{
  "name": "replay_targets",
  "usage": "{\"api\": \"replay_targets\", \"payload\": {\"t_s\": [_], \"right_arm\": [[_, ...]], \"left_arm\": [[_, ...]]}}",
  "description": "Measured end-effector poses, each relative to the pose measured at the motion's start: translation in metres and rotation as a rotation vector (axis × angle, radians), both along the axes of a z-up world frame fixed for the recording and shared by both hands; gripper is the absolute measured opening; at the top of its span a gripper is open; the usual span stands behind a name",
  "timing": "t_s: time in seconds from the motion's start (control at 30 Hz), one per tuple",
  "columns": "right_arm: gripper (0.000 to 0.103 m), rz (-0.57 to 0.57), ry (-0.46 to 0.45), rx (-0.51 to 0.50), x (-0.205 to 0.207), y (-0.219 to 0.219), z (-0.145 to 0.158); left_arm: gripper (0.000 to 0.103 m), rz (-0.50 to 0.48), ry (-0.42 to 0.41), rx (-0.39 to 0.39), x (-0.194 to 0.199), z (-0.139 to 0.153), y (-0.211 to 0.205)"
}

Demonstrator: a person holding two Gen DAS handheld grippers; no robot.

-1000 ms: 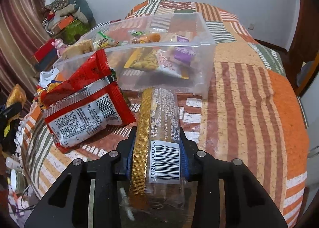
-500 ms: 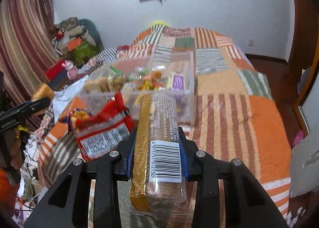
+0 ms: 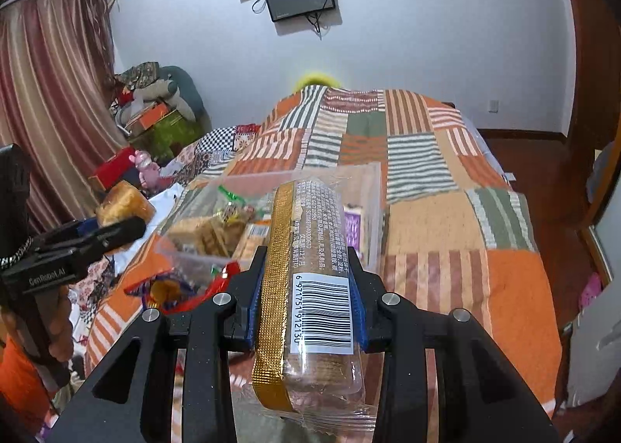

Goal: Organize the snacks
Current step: 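Carry both packs over the clear box and open both tools to release them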

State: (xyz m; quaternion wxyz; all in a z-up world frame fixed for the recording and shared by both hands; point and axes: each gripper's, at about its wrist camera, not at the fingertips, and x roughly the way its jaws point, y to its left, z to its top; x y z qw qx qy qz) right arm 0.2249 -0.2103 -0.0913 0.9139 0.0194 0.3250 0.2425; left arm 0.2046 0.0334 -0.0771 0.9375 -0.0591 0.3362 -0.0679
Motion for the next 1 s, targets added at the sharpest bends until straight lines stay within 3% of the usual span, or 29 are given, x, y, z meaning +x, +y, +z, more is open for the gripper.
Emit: {"api": "replay_targets", "payload": {"t_s": [0.57, 1.0], "right_arm": [[0.033, 0.021, -0.03, 0.004, 0.046, 0.02, 0.0], [0.033, 0.03, 0.058, -0.057, 0.077, 0.033, -0.029]], "left_arm": [[0.075, -0.036, 0.079, 0.003, 0.06, -0.017, -0.026], [0.075, -0.057, 0.174, 0.025, 0.097, -0.039, -0.037]]}}
